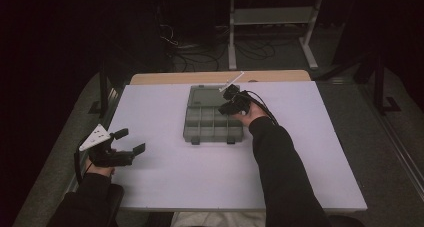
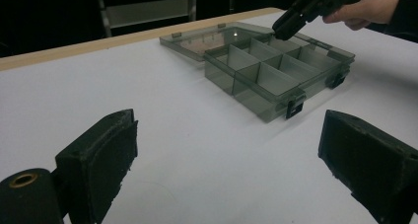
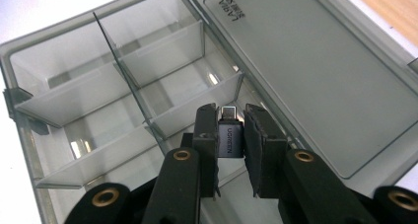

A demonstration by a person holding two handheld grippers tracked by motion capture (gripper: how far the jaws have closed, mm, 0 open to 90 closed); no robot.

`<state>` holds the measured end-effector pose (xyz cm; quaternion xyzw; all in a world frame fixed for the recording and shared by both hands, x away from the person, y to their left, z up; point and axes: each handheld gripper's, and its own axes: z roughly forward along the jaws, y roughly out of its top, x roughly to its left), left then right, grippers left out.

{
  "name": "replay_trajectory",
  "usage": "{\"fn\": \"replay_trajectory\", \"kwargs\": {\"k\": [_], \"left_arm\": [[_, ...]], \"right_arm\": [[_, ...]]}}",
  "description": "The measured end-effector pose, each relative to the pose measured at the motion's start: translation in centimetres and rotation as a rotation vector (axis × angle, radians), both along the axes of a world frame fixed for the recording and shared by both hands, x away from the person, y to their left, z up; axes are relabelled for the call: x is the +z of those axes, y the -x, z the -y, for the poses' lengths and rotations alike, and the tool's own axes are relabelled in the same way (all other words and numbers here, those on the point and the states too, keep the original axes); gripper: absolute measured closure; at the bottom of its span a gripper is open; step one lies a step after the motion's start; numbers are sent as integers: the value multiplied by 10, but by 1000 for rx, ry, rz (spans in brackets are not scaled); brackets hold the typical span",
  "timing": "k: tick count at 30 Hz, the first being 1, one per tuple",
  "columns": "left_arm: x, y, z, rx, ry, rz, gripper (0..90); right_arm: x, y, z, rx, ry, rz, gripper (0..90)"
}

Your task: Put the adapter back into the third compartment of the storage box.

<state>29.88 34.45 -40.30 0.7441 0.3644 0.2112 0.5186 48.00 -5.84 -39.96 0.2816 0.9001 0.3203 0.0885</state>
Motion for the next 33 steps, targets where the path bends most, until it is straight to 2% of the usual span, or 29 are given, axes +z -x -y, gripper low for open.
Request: {"fn": "replay_trajectory", "kwargs": {"k": [18,20,25,27,33], "left_arm": [[0,0,0,-3,-1,0,75],[0,0,0,-3,-1,0,75],[0,0,0,-3,-1,-1,75],[0,0,0,-2,1,-1,75],[0,0,0,-2,1,-1,75]], "right_arm": [[-13,-3,-7,27,3,-37,745],[-12,-3,-5,23,1,-40,694],[-7,-1,-3,27,-7,-31,656],[-4,1,-1,19,-4,-29,590],[1,3,4,-1,-10,-34,491]]}}
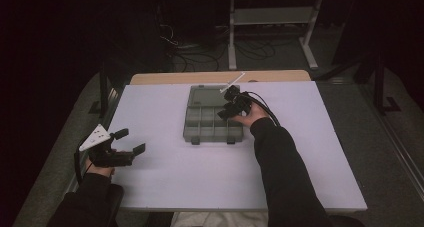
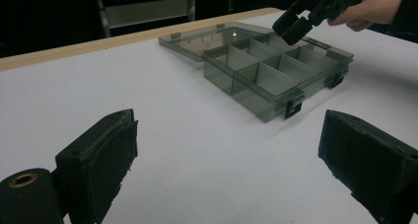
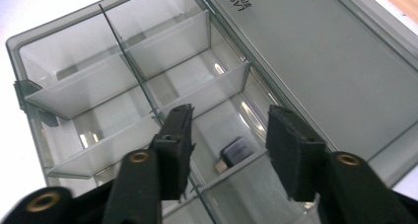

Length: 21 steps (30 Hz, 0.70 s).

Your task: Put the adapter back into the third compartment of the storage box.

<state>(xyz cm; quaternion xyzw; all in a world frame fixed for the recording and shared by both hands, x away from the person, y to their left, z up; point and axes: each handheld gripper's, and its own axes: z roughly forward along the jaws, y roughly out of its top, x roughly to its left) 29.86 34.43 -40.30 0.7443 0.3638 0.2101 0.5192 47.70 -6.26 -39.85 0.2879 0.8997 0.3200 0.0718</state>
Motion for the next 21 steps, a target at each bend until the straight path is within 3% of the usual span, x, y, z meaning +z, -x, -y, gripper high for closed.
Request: {"fn": "replay_trajectory", "kwargs": {"k": [2,3,11,17,21], "left_arm": [[0,0,0,0,0,0,75],[0,0,0,0,0,0,75],[0,0,0,0,2,-1,75],[0,0,0,1,2,-1,75],[0,0,0,2,2,-2,75]], "right_arm": [[1,1,1,4,-6,5,470],[6,3,3,-4,-19,6,408],[14,8,8,-48,-20,8,189],[21,14,17,-58,-49,18,129],[25,19,24,-60,-64,33,24]]}}
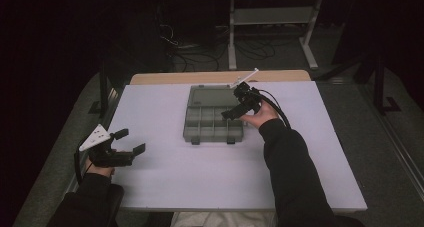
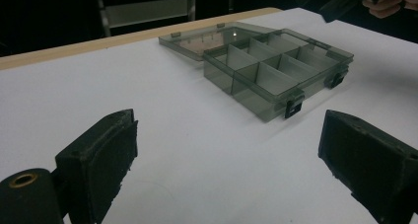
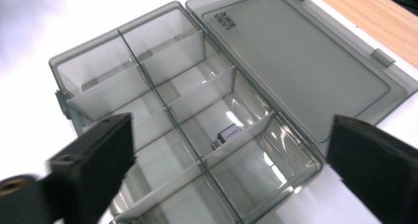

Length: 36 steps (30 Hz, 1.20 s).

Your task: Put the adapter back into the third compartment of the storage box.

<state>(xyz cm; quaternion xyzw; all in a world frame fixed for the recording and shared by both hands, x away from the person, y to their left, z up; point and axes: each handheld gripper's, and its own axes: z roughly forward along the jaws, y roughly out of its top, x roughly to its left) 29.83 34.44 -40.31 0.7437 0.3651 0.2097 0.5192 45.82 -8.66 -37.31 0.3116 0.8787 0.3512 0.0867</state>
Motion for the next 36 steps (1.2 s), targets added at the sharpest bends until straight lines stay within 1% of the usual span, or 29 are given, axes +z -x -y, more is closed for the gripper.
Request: {"fn": "replay_trajectory", "kwargs": {"k": [2,5,12,15,20,21,24,30,36], "left_arm": [[0,0,0,0,0,0,75],[0,0,0,0,-1,0,75],[0,0,0,2,-3,0,75],[0,0,0,2,-5,1,75],[0,0,0,2,-5,-1,74],[0,0,0,2,-6,0,74],[0,0,0,2,-7,-1,75],[0,0,0,4,-7,-2,75],[0,0,0,5,-7,-3,75]], "right_arm": [[3,2,3,-12,-7,6,0],[7,6,8,-19,-21,14,0],[15,14,18,-30,-33,36,0],[18,18,23,-40,-51,48,0],[22,23,29,-46,-58,61,0],[24,26,33,-50,-67,64,0],[24,30,39,-54,-79,63,0],[20,39,49,-66,-95,54,0],[19,44,58,-76,-109,58,0]]}}
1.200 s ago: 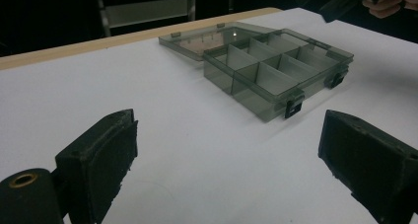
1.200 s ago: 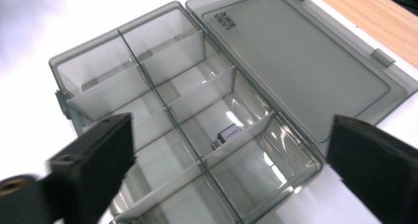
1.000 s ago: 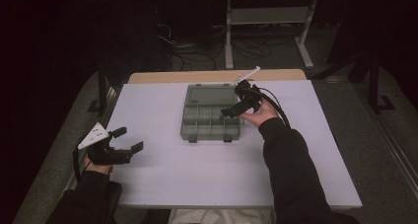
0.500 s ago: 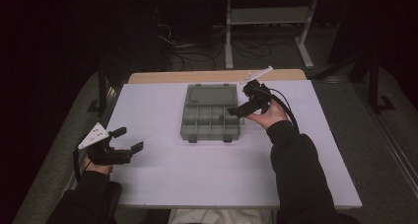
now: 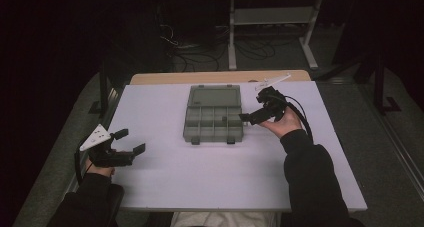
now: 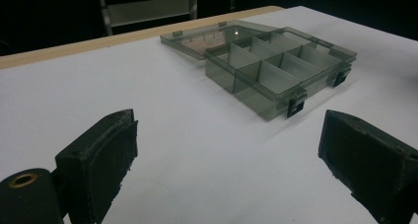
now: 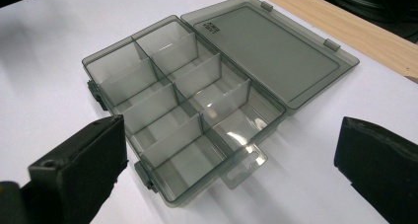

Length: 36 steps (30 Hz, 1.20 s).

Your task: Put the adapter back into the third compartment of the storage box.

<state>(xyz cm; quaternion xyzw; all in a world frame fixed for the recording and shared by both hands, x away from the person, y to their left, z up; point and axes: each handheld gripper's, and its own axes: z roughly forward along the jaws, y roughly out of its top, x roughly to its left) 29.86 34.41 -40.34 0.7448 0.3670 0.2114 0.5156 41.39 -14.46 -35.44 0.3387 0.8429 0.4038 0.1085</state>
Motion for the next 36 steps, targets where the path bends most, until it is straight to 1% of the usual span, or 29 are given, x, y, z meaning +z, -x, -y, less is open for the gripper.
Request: {"fn": "replay_trajectory", "kwargs": {"k": [1,5,6,12,16,21,26,31,36], "left_arm": [[0,0,0,2,0,-2,75],[0,0,0,2,-2,-1,74],[0,0,0,2,-2,-1,75],[0,0,0,1,-2,-1,74],[0,0,0,-3,-6,-6,74],[0,0,0,-1,-6,-6,74],[0,0,0,-1,-8,-5,74],[0,0,0,-2,-9,-5,74],[0,0,0,-2,-10,-4,74]], "right_arm": [[-1,3,4,-1,-11,4,0],[-2,6,7,-2,-14,7,0],[-4,10,10,-5,-14,10,0],[-6,16,13,-8,-22,13,0],[-7,23,16,-21,-34,45,0],[-6,29,19,-17,-51,50,0],[-8,41,22,-7,-59,54,0],[-12,49,26,-14,-58,58,0],[-15,56,31,-19,-68,65,0]]}}
